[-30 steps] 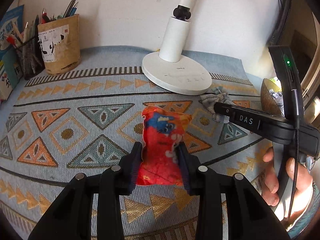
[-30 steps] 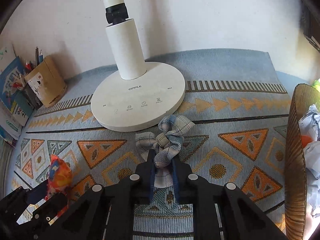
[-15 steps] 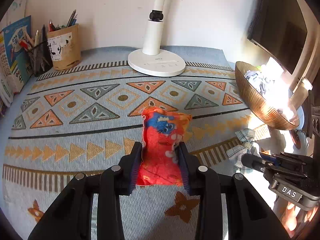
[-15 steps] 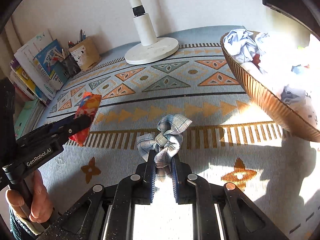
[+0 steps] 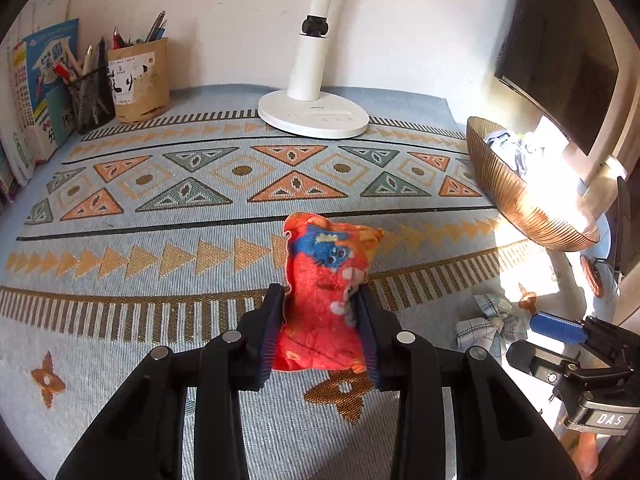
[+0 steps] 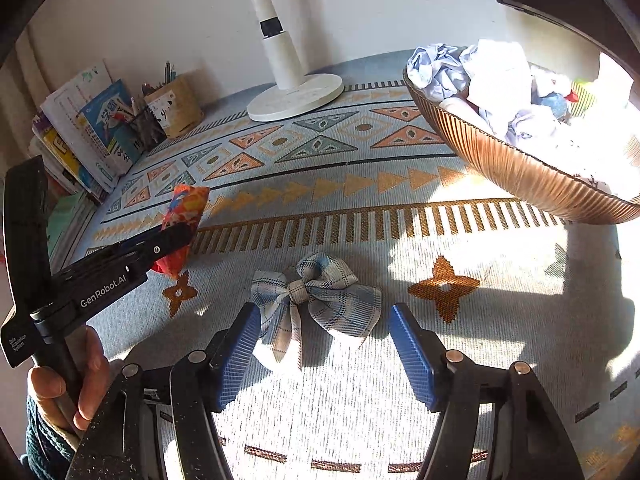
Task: Organize objects
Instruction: 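Carry the snack bag and plaid bow into the bowl and release both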
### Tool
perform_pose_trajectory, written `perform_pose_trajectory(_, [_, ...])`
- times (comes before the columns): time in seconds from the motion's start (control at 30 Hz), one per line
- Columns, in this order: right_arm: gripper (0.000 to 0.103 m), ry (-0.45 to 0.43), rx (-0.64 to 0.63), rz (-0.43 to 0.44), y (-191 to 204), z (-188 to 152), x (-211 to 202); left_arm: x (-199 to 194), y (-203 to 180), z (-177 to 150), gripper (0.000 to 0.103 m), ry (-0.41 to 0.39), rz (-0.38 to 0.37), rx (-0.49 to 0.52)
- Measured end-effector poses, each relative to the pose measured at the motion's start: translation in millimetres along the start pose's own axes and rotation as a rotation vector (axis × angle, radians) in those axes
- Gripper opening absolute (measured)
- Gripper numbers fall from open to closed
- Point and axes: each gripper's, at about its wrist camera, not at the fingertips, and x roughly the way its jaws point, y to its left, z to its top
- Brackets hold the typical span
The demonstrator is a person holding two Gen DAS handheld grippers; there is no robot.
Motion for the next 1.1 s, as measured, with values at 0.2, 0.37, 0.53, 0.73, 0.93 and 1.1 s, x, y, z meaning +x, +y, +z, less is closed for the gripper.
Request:
perform_pose_trajectory(0.2, [0.066, -0.001, -0.104, -0.061, 23.8, -1.5, 16.4, -1.0, -3.5, -1.0, 0.033, -0.011, 0.003, 0.017])
perform_pose_trajectory(0.37, [0.066, -0.032, -0.135, -0.130, 29.3, 1.8, 14.6, -0.9, -2.8, -0.7, 0.033, -0.009, -0.003, 0.016])
perform_pose_trajectory(0.53, [0.088, -0.129, -0.164, -0.132, 35.1, 1.6, -1.4, -1.2, -2.4, 0.0, 0.033, -0.009, -0.011, 0.011])
perform_pose_trajectory(0.73, [0.056, -0.080, -0.198, -0.173, 45.9, 1.1, 21.9, -1.6, -2.0, -0.1, 0.033, -0.012, -0.014, 0.005])
perform_pose_trajectory(0.93, [0.029, -0.094, -0.199, -0.160, 46.4, -2.1, 22.9, -1.5, -2.4, -0.2, 0.033, -0.013, -0.014, 0.005])
perform_pose_trajectory(1.1, [0.016, -0.102, -0.211, -0.121, 51.1, -6.5, 11.8, -0.8, -5.5, 0.2, 0.033, -0.005, -0.004, 0.016])
